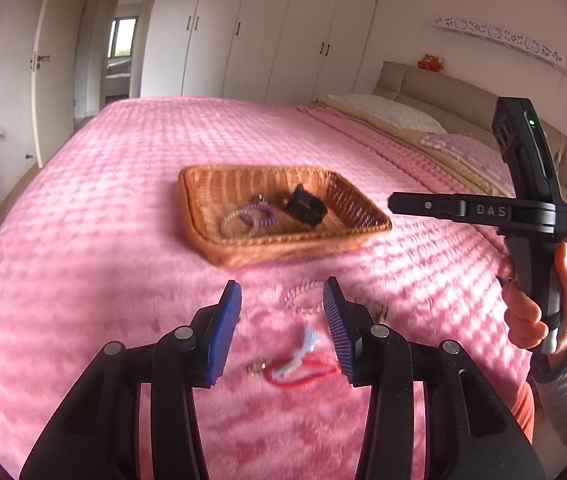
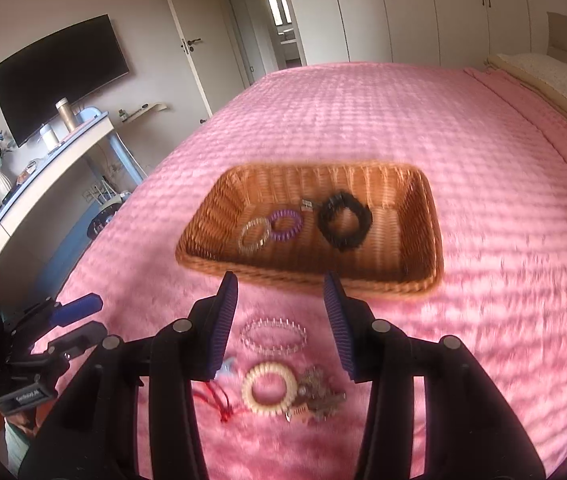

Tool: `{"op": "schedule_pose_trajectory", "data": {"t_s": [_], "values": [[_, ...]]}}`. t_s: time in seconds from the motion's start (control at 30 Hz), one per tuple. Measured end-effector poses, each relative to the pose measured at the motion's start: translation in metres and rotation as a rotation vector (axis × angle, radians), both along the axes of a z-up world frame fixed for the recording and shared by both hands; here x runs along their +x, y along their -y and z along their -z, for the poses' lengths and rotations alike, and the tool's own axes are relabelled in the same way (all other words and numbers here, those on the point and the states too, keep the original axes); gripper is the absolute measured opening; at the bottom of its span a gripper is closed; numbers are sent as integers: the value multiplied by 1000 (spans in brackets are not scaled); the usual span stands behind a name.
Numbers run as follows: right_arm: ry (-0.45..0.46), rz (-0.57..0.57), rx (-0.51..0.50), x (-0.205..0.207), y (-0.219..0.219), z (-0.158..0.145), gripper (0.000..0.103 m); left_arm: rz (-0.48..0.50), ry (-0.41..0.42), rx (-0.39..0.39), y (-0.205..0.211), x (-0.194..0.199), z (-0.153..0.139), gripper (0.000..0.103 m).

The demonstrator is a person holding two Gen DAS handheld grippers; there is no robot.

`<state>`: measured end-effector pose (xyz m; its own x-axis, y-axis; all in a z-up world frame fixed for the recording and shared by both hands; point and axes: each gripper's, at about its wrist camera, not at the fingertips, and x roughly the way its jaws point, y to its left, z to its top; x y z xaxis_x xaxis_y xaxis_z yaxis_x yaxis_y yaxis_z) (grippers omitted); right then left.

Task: Organize jewelry
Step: 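Grasp the blue hair clip with the left tool while the right tool grasps the cream coil bracelet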

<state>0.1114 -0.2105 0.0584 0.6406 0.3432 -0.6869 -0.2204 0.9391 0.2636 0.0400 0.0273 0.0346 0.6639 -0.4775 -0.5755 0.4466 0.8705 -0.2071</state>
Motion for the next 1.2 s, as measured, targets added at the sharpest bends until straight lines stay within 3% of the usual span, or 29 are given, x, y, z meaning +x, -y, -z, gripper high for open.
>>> {"op": "schedule_pose_trajectory", "data": {"t_s": [0.33,0.53,0.83,1.0,1.03,1.2], "values": [[-122,15,49,-33,6,66,41,60,-107,68,6,-4,50,41],[-125,-37,-31,-25,-21,81,31,93,-134,118,15,1,67,41],[-124,-104,-148,-5,-43,99,29,125,-130,169,29,3,75,41],[-132,-134,-179,-2,-48,107,21,148,-131,199,40,4,77,25],[-130,-138,-186,-3,-49,108,17,153,-134,207,42,3,78,15],[-149,-155,-171,-10,-50,108,15,150,-139,197,41,-3,78,9]]}}
